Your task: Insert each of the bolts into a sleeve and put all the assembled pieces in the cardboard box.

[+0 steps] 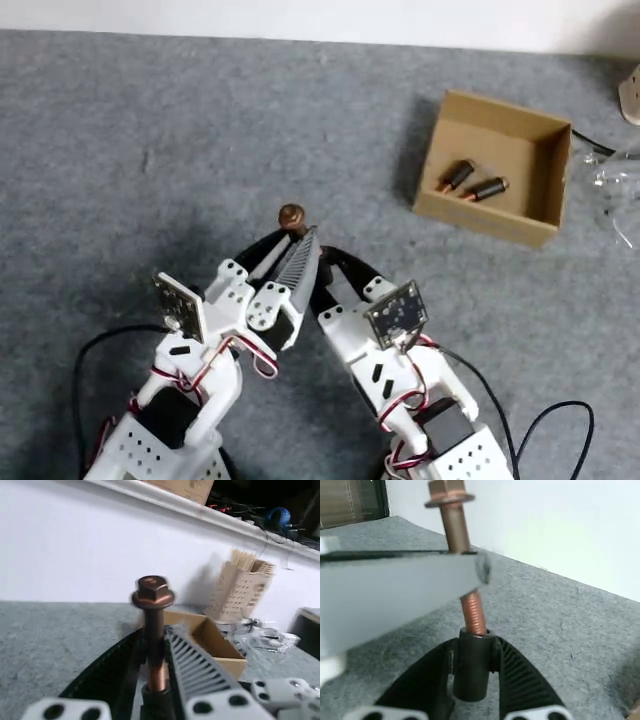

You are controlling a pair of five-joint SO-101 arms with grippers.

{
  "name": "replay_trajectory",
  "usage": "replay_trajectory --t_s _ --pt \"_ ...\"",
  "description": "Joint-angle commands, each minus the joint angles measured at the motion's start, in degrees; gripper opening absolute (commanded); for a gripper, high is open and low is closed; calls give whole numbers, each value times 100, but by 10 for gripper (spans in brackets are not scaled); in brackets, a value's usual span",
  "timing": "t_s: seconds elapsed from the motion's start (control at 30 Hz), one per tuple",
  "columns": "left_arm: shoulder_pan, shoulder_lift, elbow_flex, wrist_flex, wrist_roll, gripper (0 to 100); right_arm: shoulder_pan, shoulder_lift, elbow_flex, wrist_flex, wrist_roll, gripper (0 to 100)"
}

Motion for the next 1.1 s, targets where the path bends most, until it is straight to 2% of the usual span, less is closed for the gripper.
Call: replay_trajectory --t_s 0.0,0.1,0.33,0.53,0.83,0.97,1.07 --pt "127 -110 -84 510 26 6 -48 -31 743 -66 -26 4" --pt "154 -92 -171 800 35 6 145 -84 734 -92 -26 4" --pt "215 -75 -189 879 44 6 145 -75 734 -75 -26 4" --pt "110 -75 -347 1468 589 7 145 -57 734 -66 -18 4" --pt "119 -57 -470 1574 563 7 136 -31 725 40 -9 4" --pt "84 -57 -646 1635 519 7 -268 -84 725 242 651 4" --pt "119 -57 -664 1688 378 7 -268 -84 725 277 738 4"
